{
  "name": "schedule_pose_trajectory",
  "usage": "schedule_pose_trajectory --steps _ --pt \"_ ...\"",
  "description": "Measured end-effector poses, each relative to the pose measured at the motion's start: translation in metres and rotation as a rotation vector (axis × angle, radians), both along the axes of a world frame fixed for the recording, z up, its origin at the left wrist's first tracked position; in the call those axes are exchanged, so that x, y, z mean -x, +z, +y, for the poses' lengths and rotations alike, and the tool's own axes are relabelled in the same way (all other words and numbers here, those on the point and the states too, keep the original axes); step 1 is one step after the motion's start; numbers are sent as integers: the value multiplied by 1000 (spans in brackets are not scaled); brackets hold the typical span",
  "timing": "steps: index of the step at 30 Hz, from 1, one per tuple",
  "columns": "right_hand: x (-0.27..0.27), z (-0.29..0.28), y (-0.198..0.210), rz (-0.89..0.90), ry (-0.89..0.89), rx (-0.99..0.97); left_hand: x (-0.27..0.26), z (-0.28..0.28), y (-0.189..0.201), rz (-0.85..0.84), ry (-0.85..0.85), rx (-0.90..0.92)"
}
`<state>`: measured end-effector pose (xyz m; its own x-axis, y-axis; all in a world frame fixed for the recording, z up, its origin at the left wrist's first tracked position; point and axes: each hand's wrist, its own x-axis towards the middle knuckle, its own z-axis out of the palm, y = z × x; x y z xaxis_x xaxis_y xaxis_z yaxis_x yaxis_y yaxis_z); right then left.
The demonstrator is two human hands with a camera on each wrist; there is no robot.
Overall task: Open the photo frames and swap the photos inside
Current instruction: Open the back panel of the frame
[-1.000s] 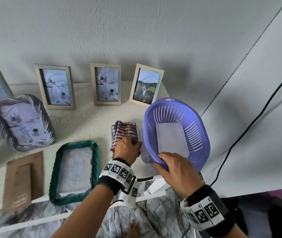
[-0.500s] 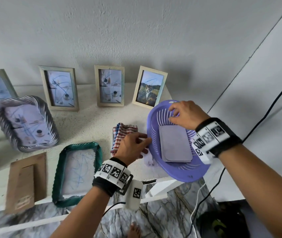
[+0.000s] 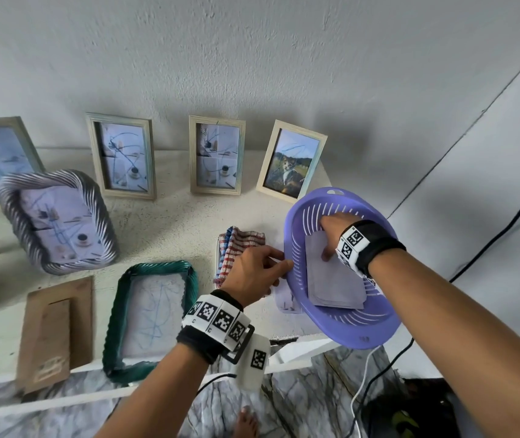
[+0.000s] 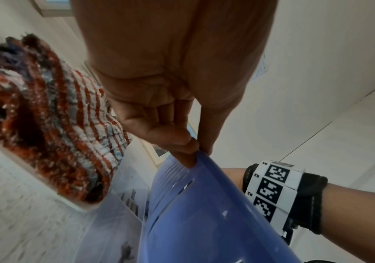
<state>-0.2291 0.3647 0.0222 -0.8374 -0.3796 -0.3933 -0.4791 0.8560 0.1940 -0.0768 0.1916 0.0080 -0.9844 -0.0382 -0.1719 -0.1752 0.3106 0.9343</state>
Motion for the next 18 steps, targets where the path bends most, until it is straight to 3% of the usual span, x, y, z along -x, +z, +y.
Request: schedule_pose_trajectory --steps 6,12,18 --pt "-1 -10 17 90 37 31 2 -2 0 17 -11 52" --pt "-2 -9 87 26 -114 415 -5 -15 8 149 61 219" --pt "-39 -38 157 121 -47 793 -19 -40 41 280 135 -13"
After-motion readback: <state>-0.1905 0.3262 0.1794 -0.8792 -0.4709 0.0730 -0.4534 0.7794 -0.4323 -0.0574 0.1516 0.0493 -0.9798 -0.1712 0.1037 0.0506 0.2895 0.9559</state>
